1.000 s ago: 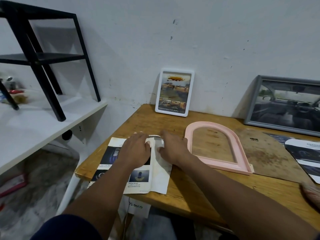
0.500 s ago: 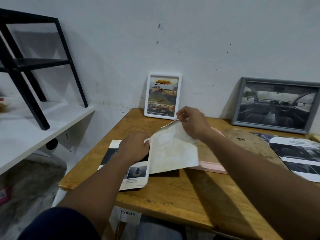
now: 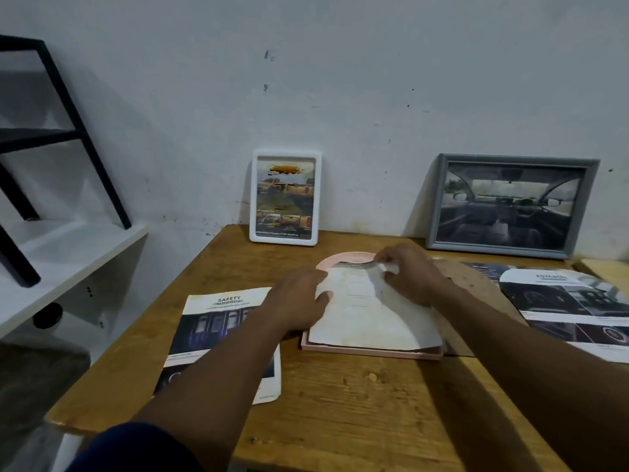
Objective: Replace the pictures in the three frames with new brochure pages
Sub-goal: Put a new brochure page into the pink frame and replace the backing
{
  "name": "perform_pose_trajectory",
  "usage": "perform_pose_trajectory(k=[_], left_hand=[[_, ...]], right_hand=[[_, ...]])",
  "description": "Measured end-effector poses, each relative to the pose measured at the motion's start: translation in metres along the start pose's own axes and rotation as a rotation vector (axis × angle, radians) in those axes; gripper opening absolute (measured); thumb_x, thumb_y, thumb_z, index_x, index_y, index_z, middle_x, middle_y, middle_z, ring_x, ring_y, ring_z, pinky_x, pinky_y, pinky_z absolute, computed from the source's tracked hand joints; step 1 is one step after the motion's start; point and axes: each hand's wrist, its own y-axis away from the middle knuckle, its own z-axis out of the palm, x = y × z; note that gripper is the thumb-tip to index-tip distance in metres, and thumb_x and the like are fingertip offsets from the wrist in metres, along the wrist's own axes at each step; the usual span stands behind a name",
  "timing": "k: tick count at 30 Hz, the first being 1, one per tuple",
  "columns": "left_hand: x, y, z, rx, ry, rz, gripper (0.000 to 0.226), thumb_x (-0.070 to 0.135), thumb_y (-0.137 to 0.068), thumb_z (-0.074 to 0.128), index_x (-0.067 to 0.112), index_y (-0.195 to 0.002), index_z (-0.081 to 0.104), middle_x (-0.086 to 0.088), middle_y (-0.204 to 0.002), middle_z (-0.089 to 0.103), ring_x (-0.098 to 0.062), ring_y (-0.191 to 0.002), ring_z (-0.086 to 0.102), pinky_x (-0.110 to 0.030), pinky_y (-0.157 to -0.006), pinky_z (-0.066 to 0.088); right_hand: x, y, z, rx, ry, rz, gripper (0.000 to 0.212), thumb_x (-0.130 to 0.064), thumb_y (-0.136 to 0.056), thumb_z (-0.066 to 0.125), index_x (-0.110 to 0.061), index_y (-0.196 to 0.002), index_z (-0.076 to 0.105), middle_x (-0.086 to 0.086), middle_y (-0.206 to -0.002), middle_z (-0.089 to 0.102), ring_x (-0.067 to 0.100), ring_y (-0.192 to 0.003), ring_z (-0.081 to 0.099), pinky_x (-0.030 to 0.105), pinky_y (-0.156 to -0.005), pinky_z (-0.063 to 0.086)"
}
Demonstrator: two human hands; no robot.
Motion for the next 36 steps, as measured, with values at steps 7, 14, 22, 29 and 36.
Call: perform_pose_trajectory(k=[7, 14, 22, 29, 36], left_hand=[[-0.007, 0.000, 0.008, 0.024, -0.004, 0.005, 0.053, 0.044, -0.105, 0.044, 0.021, -0.153, 0.043, 0.004, -0.164, 0.029, -0.017, -0.149, 0.028, -0.039, -0.118, 0.030], [0.000, 0.003, 0.013, 0.032, -0.042, -0.027, 0.059, 0.045, -0.104, 0.046, 0.022, -0.157, 0.034, 0.003, -0.166, 0.024, -0.019, -0.151, 0.027, -0.040, -0.116, 0.033], [0.018, -0.006, 0.029, 0.047, -0.127, -0.028, 0.068, 0.063, -0.100, 0.038, 0.035, -0.159, 0.020, 0.004, -0.171, 0.004, -0.027, -0.157, 0.003, -0.053, -0.123, 0.010], [0.029, -0.009, 0.039, 0.024, -0.161, -0.035, 0.071, 0.066, -0.099, 0.033, 0.032, -0.160, 0.019, 0.001, -0.171, 0.004, -0.027, -0.157, 0.002, -0.054, -0.123, 0.009], [0.015, -0.009, 0.035, 0.041, -0.182, -0.081, 0.073, 0.069, -0.098, 0.033, 0.033, -0.159, 0.020, 0.001, -0.170, 0.007, -0.026, -0.157, 0.005, -0.052, -0.123, 0.012]], right_hand=[[-0.013, 0.012, 0.029, 0.040, 0.365, 0.067, 0.039, -0.039, -0.097, 0.044, -0.031, -0.134, 0.055, 0.002, -0.146, 0.046, 0.026, -0.135, 0.034, 0.051, -0.107, 0.026], [-0.016, 0.027, 0.033, -0.068, 0.273, 0.061, 0.049, -0.051, -0.100, 0.028, -0.027, -0.142, 0.040, 0.003, -0.153, 0.038, 0.025, -0.140, 0.034, 0.056, -0.110, 0.023], [0.023, 0.043, -0.032, 0.037, 0.176, 0.503, 0.073, -0.054, -0.091, 0.056, -0.019, -0.150, 0.029, 0.014, -0.157, 0.031, 0.039, -0.142, 0.031, 0.059, -0.113, 0.027], [0.065, 0.075, -0.051, -0.040, 0.223, 0.850, 0.105, -0.071, -0.074, 0.064, -0.016, -0.152, 0.019, 0.024, -0.152, 0.034, 0.047, -0.138, 0.032, 0.056, -0.110, 0.029], [0.066, 0.065, -0.055, -0.050, 0.196, 0.867, 0.116, -0.072, -0.067, 0.072, -0.015, -0.153, 0.018, 0.023, -0.152, 0.036, 0.044, -0.137, 0.035, 0.053, -0.109, 0.029]])
